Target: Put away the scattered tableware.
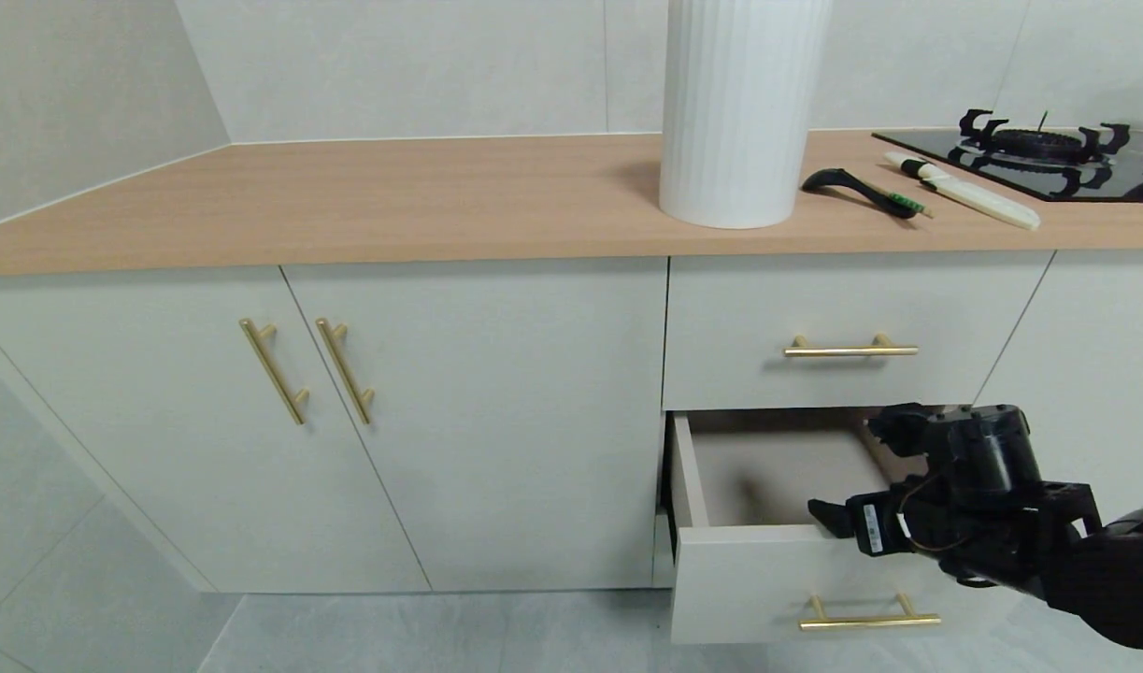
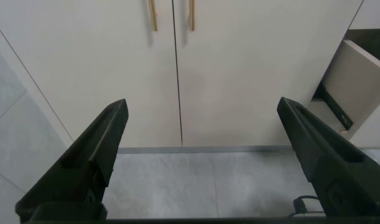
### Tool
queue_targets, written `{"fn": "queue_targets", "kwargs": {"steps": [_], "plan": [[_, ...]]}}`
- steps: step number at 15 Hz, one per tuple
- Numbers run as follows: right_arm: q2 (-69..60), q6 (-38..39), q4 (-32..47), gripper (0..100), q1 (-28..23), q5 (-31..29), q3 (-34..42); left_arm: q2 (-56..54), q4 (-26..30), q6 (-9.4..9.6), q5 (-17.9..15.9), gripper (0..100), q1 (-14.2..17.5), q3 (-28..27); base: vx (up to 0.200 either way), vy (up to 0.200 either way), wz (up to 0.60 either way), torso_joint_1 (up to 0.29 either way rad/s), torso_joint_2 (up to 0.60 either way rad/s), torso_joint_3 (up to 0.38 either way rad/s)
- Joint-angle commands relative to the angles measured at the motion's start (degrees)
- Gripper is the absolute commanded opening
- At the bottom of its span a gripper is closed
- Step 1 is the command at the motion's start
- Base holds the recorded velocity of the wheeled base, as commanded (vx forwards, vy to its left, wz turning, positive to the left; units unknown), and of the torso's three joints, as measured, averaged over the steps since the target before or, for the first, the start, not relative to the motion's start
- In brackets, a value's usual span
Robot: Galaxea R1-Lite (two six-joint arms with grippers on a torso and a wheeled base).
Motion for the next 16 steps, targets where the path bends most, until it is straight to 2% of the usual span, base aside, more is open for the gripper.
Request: {"fn": "queue_targets", "kwargs": {"steps": [1,4,9,12,13,16], "plan": [[-3.6,0.0,5.0,100,0.7,1.4,-1.1,0.0,0.0,-0.01,0.0,100,0.0,0.0,0.000,0.000,0.00,0.000,0.00,0.000],[-6.1,0.0,14.8,100,1.4,3.2,-3.1,0.0,0.0,-0.01,0.0,100,0.0,0.0,0.000,0.000,0.00,0.000,0.00,0.000],[-6.3,-0.2,21.5,100,2.3,3.4,-4.0,0.0,0.0,-0.01,0.0,100,0.0,0.0,0.000,0.000,0.00,0.000,0.00,0.000],[-7.0,-0.5,27.1,100,2.8,4.0,-4.9,0.0,0.0,-0.01,0.0,100,0.0,0.0,0.000,0.000,0.00,0.000,0.00,0.000],[-7.4,-0.5,31.4,100,3.0,4.8,-6.4,0.0,0.0,-0.01,0.0,100,0.0,0.0,0.000,0.000,0.00,0.000,0.00,0.000],[-7.7,-0.5,35.8,100,3.2,5.4,-7.0,0.0,0.0,-0.01,0.0,100,0.0,0.0,0.000,0.000,0.00,0.000,0.00,0.000]]}}
